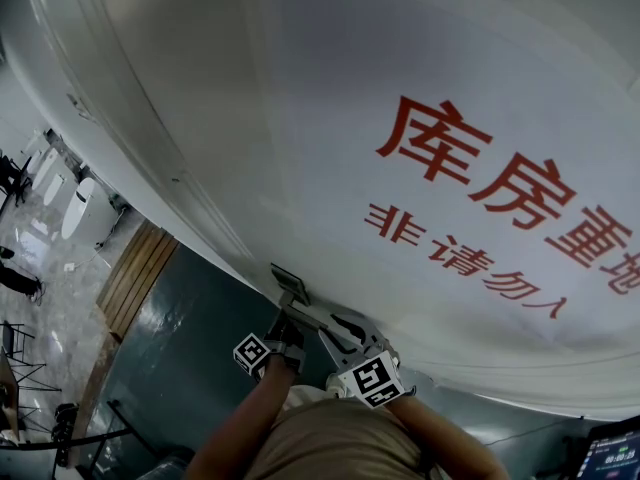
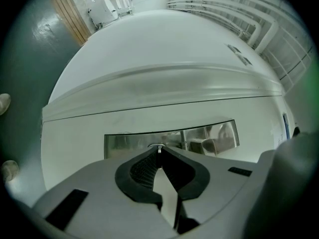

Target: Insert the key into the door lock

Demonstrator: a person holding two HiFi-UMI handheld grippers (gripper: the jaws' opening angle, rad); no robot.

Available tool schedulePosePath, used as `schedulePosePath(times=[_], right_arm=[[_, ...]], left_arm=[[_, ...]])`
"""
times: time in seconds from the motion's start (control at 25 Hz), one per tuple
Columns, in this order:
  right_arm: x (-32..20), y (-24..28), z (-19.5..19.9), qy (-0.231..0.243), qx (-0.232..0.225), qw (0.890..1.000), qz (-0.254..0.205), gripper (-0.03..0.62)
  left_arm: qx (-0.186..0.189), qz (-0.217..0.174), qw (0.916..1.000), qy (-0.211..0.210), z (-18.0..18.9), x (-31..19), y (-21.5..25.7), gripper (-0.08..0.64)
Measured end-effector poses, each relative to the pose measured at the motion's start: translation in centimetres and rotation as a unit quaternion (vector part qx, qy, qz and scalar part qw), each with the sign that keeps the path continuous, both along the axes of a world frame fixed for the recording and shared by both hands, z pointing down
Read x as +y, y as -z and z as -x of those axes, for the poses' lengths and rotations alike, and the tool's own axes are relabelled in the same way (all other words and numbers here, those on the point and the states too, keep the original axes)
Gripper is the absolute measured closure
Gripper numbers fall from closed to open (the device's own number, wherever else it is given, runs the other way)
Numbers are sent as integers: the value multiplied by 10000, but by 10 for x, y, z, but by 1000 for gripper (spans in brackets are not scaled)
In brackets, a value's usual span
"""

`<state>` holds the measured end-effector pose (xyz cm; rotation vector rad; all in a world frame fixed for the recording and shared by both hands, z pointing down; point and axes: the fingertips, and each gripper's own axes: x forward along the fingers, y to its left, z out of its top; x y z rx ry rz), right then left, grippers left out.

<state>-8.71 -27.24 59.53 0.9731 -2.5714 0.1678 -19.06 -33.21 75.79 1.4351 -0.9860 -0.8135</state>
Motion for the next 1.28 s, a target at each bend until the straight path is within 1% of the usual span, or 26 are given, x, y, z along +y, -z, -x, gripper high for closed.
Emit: schedulePosePath(times=[0.36,0.56,0.72,0.8,1.08,1.28], right_arm=[[5,-4,-8,-61,47,10000,37,469],[6,-4,-11,-96,60,9999,50,469],[9,-5,-10,-80,70,9999,56,469],[11,-6,-8,-64,73,9999,64,469],[13,-5,-7,-74,89,9999,58,469],[16,-5,-6,-70,118,9999,60,469]], left_arm=[[45,-41,9999,106,-1,-5,-2,529],[-127,-41,9998,138,-1,-5,-2,528],[-294,7,9995,77,-1,-6,-1,528],[-238,20,9997,90,-1,-6,-1,528],[198,121,9994,242,0,-7,-3,528],[265,162,9992,238,0,-7,-3,528]])
